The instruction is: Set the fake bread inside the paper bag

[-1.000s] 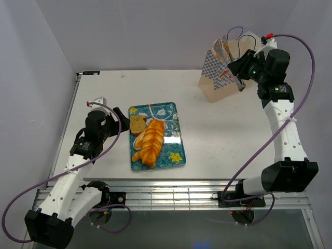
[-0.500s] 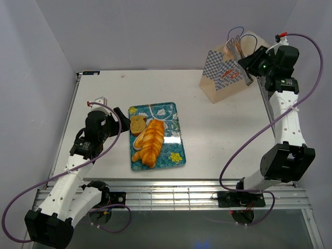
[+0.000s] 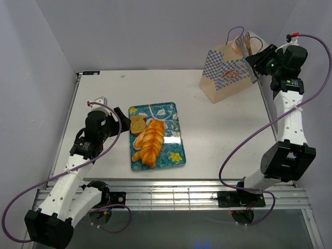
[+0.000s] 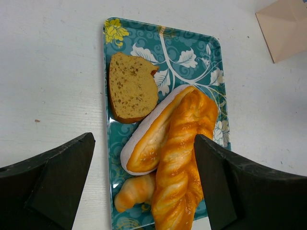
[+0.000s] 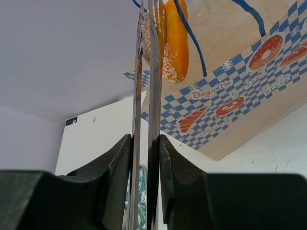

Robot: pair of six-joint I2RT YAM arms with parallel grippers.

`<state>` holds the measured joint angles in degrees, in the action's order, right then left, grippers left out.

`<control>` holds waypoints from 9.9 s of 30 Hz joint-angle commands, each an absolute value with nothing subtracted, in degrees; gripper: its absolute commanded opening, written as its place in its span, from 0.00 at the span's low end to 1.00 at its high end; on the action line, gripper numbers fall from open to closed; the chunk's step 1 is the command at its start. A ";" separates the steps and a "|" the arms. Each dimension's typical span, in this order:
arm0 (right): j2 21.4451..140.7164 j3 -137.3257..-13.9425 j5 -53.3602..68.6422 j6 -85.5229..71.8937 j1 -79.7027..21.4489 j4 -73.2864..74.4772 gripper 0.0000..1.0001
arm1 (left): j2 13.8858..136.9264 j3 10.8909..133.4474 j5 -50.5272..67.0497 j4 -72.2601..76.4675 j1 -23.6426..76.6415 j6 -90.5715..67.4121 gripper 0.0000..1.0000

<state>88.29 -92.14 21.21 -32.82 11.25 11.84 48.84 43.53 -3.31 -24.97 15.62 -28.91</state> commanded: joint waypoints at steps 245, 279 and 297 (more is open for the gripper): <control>62.84 -41.13 -3.33 -20.48 -66.00 10.11 0.50 | 51.33 43.07 -6.07 -25.40 16.00 -27.77 0.95; 63.36 -36.30 -4.49 -22.76 -66.01 6.33 0.50 | 51.33 43.07 -5.45 -25.49 16.00 -27.77 0.95; 59.42 -43.76 -2.90 -21.36 -67.15 9.93 0.16 | 51.15 43.07 -5.27 -25.49 16.00 -27.77 0.95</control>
